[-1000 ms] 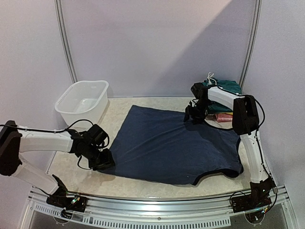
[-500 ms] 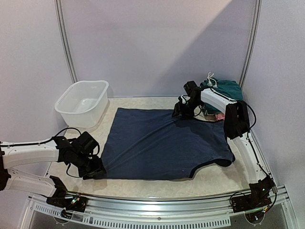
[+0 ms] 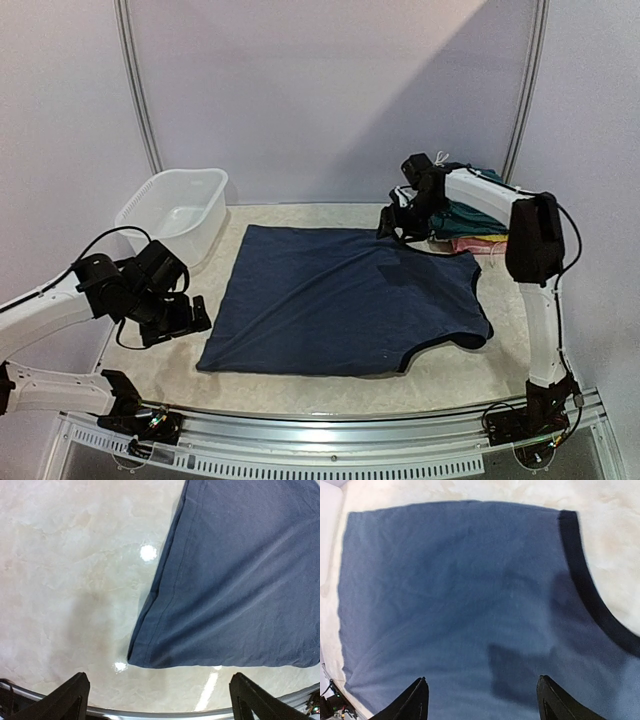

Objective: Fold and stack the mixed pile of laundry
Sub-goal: Move the flattened tank top to the center of the board, then pick up the flattened tank top from the center of the board.

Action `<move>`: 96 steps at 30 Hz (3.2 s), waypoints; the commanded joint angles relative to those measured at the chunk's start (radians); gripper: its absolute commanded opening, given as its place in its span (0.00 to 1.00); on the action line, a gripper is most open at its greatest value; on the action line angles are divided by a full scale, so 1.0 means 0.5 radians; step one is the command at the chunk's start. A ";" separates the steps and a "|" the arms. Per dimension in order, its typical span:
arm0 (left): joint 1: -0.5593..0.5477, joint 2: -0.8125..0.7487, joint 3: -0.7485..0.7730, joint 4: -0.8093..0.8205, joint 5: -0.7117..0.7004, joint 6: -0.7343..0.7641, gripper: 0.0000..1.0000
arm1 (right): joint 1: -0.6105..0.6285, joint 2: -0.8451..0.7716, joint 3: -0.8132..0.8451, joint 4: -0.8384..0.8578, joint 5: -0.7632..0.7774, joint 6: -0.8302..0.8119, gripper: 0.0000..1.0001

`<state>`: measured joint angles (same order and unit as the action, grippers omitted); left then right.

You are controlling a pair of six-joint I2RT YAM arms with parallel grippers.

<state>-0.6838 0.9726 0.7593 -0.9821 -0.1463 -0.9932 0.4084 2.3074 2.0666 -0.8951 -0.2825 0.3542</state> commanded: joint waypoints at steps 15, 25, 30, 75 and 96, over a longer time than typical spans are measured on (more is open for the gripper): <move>0.232 -0.211 0.068 -0.249 0.384 0.389 0.93 | 0.548 -1.830 -1.883 0.104 0.414 1.277 0.74; 0.242 -0.292 -0.202 -0.128 0.551 0.329 0.83 | 0.701 -2.225 -2.589 0.595 0.276 1.696 0.66; 0.242 -0.332 -0.250 -0.137 0.500 0.236 0.81 | 0.703 -2.099 -2.745 0.838 0.115 1.666 0.64; 0.233 -0.426 -0.623 0.181 0.635 -0.116 0.60 | 0.956 -1.837 -2.850 0.759 0.096 1.638 0.00; -0.053 -0.100 -0.712 0.477 0.655 -0.227 0.50 | 0.956 -1.801 -2.878 0.810 0.065 1.590 0.00</move>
<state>-0.6792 0.9016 0.4320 -0.7982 0.1761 -1.0786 0.8818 1.3968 0.6197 -0.4656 -0.2642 1.1641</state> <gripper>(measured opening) 0.510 0.030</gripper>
